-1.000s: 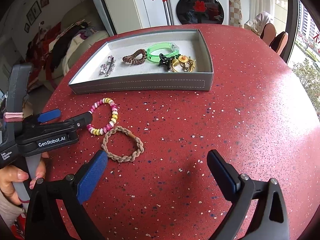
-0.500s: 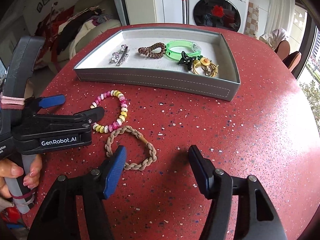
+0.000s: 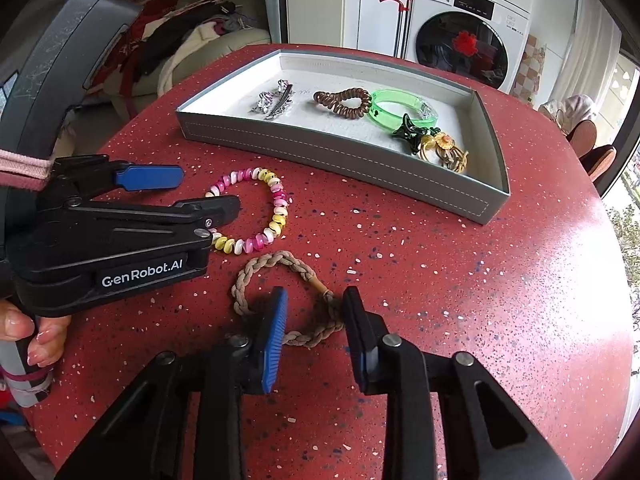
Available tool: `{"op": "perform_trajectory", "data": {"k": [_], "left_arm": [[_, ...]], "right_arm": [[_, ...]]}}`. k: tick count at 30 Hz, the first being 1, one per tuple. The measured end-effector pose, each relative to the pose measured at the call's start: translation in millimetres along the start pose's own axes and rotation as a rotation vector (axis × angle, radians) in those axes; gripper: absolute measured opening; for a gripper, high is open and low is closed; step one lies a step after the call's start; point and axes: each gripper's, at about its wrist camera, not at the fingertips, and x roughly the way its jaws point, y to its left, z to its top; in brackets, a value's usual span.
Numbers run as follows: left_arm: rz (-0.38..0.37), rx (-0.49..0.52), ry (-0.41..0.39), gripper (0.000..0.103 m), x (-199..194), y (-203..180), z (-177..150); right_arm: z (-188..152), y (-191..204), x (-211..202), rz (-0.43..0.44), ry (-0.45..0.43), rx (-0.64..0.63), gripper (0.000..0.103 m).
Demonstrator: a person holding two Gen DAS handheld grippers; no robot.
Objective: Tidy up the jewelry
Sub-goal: 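Grasp pink-yellow beaded bracelet with left tool while right tool grasps braided brown bracelet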
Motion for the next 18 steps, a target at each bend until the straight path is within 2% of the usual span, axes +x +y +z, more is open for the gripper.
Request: {"op": "perform_trajectory", "data": {"k": [1,4,7,12,16,18], "left_arm": [[-0.001,0.005,0.0,0.074,-0.5,-1.5,0.2],[-0.011,0.016,0.003,0.066,-2.0,-5.0,0.4],[-0.033,0.021,0.01,0.056,-3.2,-7.2,0.8],[-0.039,0.028,0.014,0.051,-4.0,-9.8,0.4],[-0.042,0.041,0.016,0.027,-4.9,-11.9,-0.4],[-0.052,0.05,0.015,0.027,-6.1,-12.3,-1.8]], "right_arm": [[-0.1,1.4,-0.3,0.001,0.0,-0.004,0.011],[-1.8,3.7,-1.8,-0.002,0.001,-0.007,0.007],[-4.9,0.3,-5.2,-0.002,-0.002,0.015,0.007],[-8.6,-10.7,-15.9,-0.003,-0.019,0.065,0.007],[-10.9,-19.8,-24.3,0.002,-0.034,0.103,0.007],[-12.3,-22.2,-28.2,0.004,-0.039,0.119,0.007]]}}
